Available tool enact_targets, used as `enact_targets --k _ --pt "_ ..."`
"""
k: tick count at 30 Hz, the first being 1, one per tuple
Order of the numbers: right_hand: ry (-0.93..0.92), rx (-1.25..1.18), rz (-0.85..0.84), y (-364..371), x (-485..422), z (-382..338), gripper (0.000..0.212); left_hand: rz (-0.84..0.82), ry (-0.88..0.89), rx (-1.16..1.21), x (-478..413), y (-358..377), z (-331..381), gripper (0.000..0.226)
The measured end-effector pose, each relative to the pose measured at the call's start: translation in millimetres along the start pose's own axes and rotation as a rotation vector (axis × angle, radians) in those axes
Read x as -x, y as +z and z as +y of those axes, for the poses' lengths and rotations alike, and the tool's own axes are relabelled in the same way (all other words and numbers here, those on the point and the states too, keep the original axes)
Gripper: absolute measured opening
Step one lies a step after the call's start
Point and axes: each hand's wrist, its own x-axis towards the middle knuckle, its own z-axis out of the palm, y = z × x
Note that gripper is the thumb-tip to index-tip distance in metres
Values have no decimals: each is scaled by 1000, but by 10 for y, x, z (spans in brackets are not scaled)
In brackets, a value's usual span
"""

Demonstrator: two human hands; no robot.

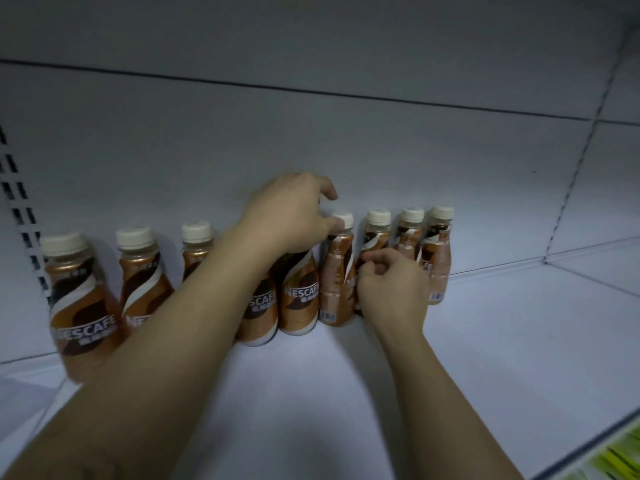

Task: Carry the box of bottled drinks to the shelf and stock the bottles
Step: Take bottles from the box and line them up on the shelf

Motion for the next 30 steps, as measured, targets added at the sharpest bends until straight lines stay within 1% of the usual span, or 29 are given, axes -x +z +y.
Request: enact_targets --k 2,4,8,10,15,22,25,30 --pt "-12 42 7 23 3 17 26 -5 -54 -31 -81 82 78 54" --pt "-26 71 -20 32 -2 50 28 1 -84 -79 -129 200 132 58" --pt "-21 85 -89 55 -23 104 27 12 -65 -186 -184 373 182 43" --pt "-13 77 -85 60 -34 129 26 4 -43 -202 -210 374 171 41" --pt "-25 78 -94 66 -43 153 27 -67 -19 -85 -210 276 91 41" --pt "-76 5 -129 96 -34 170 23 -82 7 28 -175 208 57 51" --pt "-77 -15 -160 94 -42 182 29 -81 30 31 -154 217 54 50" --pt "-39 -39 -159 108 -42 200 31 -81 80 17 -150 249 57 51"
